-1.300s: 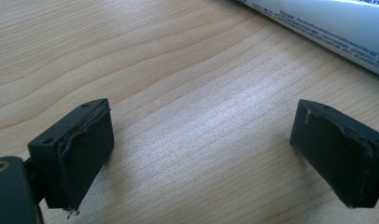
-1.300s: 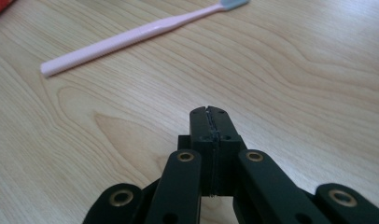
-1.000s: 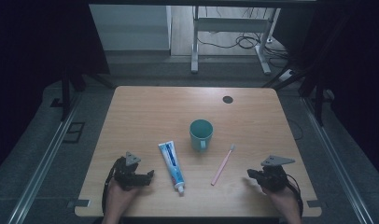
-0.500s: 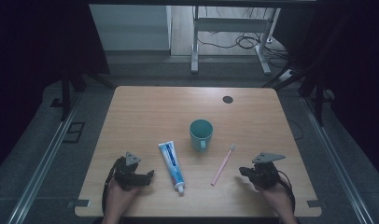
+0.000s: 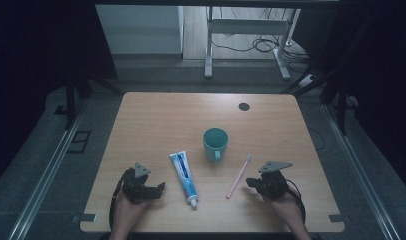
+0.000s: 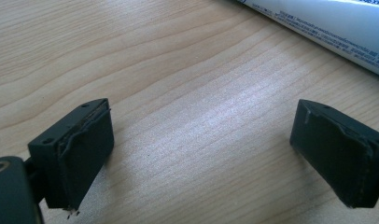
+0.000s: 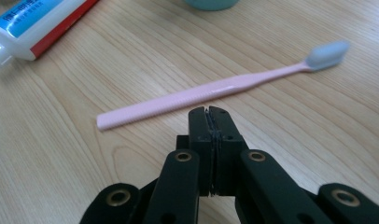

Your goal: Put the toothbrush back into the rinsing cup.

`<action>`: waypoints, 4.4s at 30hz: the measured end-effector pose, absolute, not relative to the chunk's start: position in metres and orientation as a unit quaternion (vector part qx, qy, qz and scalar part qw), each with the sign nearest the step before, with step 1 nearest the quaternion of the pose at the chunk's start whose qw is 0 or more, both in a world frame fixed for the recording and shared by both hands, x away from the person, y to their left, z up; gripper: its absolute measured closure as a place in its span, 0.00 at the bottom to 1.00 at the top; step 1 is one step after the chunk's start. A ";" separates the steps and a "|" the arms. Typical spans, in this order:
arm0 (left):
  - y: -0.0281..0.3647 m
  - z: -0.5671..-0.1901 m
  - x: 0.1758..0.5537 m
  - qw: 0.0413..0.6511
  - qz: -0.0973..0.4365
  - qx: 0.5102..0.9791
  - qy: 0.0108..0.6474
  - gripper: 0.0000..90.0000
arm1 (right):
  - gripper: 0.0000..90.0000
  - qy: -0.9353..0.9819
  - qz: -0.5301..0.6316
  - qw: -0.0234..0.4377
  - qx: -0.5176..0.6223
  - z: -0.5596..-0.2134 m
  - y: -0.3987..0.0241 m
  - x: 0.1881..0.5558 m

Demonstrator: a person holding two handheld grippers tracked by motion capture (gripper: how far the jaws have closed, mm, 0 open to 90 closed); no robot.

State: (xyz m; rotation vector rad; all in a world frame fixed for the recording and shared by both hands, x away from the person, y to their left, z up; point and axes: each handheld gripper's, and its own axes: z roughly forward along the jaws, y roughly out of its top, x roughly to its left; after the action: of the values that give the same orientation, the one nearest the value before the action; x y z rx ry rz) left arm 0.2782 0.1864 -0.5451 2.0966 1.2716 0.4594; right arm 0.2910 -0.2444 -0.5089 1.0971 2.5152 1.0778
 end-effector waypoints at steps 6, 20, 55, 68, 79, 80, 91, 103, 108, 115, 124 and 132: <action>0.186 -0.545 0.278 0.318 0.175 0.797 0.483 0.07 | 0.98 0.853 0.364 0.091 0.362 -0.510 -0.234 0.294; 0.186 -0.545 0.278 0.318 0.175 0.797 0.483 0.07 | 0.97 0.865 0.363 0.080 0.338 -0.512 -0.202 0.299; 0.186 -0.545 0.278 0.318 0.175 0.797 0.483 0.07 | 0.99 0.872 0.332 0.075 0.353 -0.525 -0.221 0.296; 0.186 -0.545 0.278 0.318 0.175 0.797 0.483 0.07 | 0.99 0.867 0.320 0.082 0.373 -0.523 -0.244 0.295; 0.186 -0.545 0.278 0.318 0.175 0.797 0.483 0.07 | 0.99 0.863 0.305 0.091 0.392 -0.521 -0.266 0.296; 0.186 -0.545 0.278 0.318 0.175 0.797 0.483 0.07 | 0.99 0.862 0.303 0.091 0.395 -0.520 -0.268 0.296; 0.186 -0.545 0.278 0.318 0.175 0.797 0.483 0.07 | 0.97 0.866 0.294 0.090 0.396 -0.513 -0.276 0.297; 0.186 -0.545 0.278 0.318 0.174 0.797 0.484 0.07 | 0.88 0.889 0.220 0.085 0.392 -0.494 -0.279 0.311; 0.186 -0.545 0.278 0.318 0.174 0.797 0.484 0.07 | 0.87 0.902 0.186 0.073 0.382 -0.492 -0.269 0.321; 0.186 -0.545 0.278 0.318 0.174 0.797 0.484 0.07 | 0.82 0.917 0.139 0.054 0.370 -0.490 -0.251 0.336; 0.186 -0.545 0.278 0.318 0.174 0.797 0.483 0.07 | 0.79 0.925 0.081 0.036 0.368 -0.490 -0.234 0.353; 0.186 -0.545 0.278 0.317 0.174 0.797 0.483 0.07 | 0.79 0.928 0.047 0.023 0.369 -0.493 -0.223 0.363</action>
State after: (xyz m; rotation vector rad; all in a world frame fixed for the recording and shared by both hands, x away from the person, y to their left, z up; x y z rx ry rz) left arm 0.2781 0.1865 -0.5450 2.0973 1.2721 0.4586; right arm 0.3631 -0.2234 -0.4930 1.1424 2.8736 0.1447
